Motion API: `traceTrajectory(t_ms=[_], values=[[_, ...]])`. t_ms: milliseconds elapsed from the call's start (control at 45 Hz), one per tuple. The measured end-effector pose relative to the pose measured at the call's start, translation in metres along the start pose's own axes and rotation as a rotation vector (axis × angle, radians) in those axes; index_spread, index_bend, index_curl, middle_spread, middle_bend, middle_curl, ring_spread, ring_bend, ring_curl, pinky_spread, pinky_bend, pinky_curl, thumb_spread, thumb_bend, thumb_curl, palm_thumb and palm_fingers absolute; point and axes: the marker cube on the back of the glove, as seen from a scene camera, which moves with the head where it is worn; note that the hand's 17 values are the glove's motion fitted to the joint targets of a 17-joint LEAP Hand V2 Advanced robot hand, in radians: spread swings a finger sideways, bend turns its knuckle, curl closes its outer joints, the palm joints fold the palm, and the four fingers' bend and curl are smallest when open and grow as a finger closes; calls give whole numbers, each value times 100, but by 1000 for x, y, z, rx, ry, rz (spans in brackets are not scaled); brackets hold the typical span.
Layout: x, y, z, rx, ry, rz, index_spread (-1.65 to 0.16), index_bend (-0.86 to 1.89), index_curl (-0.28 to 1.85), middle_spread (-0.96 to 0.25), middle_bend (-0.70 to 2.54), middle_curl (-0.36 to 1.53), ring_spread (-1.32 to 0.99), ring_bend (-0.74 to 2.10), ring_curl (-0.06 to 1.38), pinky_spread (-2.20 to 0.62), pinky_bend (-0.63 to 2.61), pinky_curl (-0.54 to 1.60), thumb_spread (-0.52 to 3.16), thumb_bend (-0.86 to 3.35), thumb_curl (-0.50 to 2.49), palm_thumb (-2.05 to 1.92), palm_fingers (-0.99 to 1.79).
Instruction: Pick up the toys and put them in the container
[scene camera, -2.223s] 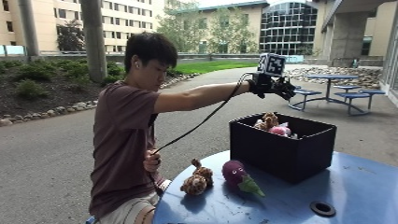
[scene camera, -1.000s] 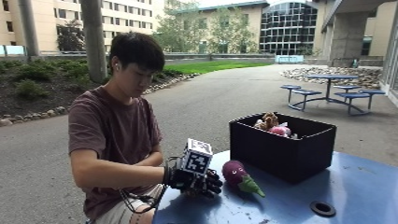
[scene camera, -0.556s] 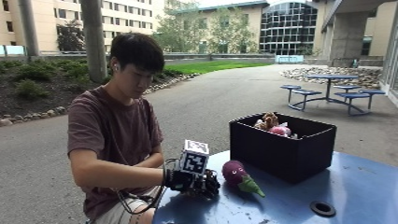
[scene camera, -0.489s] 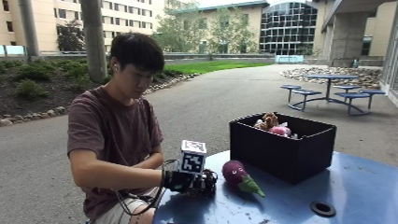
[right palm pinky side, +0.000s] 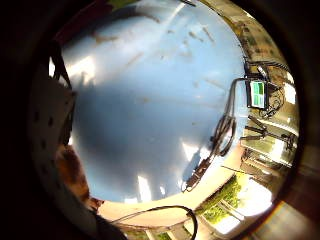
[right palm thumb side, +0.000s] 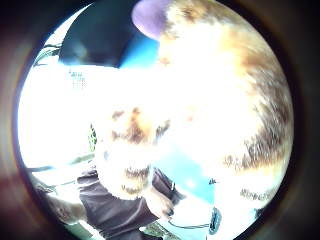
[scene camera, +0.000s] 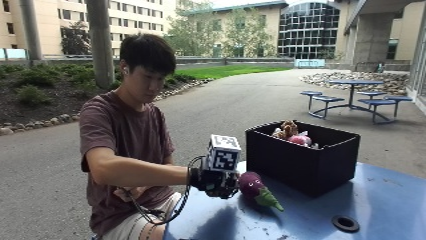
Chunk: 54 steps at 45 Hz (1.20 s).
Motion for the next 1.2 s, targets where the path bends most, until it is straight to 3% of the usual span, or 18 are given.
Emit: traceTrajectory(t_ms=[89,156,311,489,600,711,867,934,956,1000,1023,1045,1067,1200], values=[[-5,-11,-48,44,54,-3,-11,91,63,-27,112,78,-34,129,61,-42,101,45,154,43,45,71,112],[-10,-22,-94,93,96,-25,-12,92,65,-29,113,80,-36,129,63,-42,103,47,155,37,40,58,103],[-45,-64,-201,242,162,11,-16,96,73,-32,113,86,-39,131,65,-41,110,51,157,29,35,41,93],[-93,-114,-265,304,270,6,-18,98,80,-35,114,92,-41,134,67,-40,115,53,158,27,33,33,89],[-127,-148,-276,316,300,-67,-20,99,84,-36,115,95,-42,136,68,-40,117,54,159,26,32,31,87],[-154,-185,-270,319,323,-21,-21,98,88,-38,115,97,-42,137,69,-39,118,54,158,25,30,26,85],[-157,-207,-249,176,239,29,-23,93,91,-39,113,98,-41,135,69,-39,118,54,156,20,28,19,78],[-167,-215,-231,-25,190,28,-23,78,90,-39,110,97,-41,132,68,-40,119,54,151,16,27,14,59],[-167,-215,-227,-75,174,21,-23,55,84,-39,102,94,-41,129,67,-39,123,54,146,12,26,9,29],[-166,-214,-223,-118,153,7,-20,35,83,-33,77,87,-35,121,69,-32,130,60,140,7,26,3,-37],[-165,-214,-223,-118,148,1,-19,27,79,-28,64,83,-31,110,66,-26,133,60,138,6,26,2,-56],[-163,-212,-223,-110,144,-6,-22,35,81,-36,89,89,-37,126,69,-35,129,55,139,8,26,6,24],[-161,-211,-223,-99,139,-14,-20,16,67,-24,49,76,-27,93,55,-23,131,53,135,4,26,1,-62],[-136,-192,-227,-86,112,-32,-18,6,51,-10,22,64,-15,65,46,-10,117,47,127,-1,27,-1,-52]])
